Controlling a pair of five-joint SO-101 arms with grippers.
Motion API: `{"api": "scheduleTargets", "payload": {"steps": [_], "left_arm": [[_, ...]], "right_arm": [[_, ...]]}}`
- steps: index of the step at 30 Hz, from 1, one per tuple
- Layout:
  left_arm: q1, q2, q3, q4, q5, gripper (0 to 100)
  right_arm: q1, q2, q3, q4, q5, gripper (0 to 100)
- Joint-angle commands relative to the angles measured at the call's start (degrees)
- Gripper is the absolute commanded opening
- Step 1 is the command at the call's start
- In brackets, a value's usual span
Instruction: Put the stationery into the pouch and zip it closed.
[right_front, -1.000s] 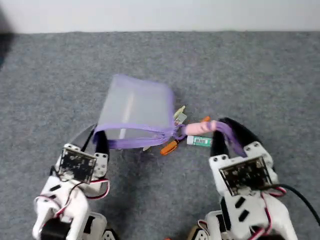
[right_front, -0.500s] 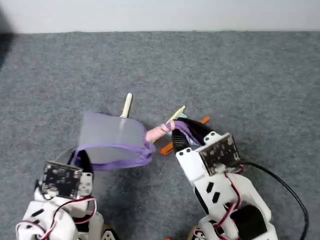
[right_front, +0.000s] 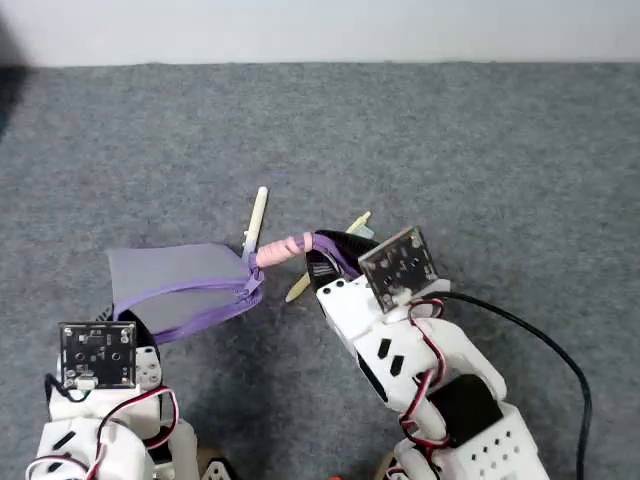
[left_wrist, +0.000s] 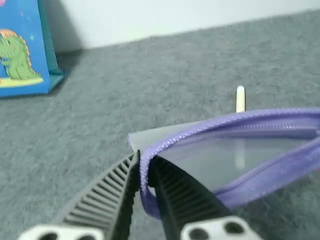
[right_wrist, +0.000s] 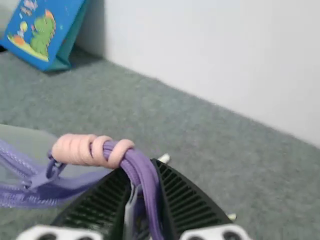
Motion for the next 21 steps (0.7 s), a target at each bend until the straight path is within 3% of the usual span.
{"api": "scheduleTargets", "payload": {"steps": [1,6,14,21], "left_arm": [[0.00,-0.18,-1.10,0.44,-0.09,1],[-0.35,0.00,0.57,0.09,0.00,1],[-0.44,0.09,0.48,-0.18,5.89,1],[-0.44,0.18,0.92,-1.32,11.78,1]], "right_arm": [[-0.57,0.31,-1.05,7.43,-1.14,3.4],[-0.48,0.66,-7.56,23.60,-8.62,19.1],[6.73,0.66,-17.67,41.45,-13.80,19.9],[7.16,0.75,-22.86,50.68,-15.21,19.9]]}}
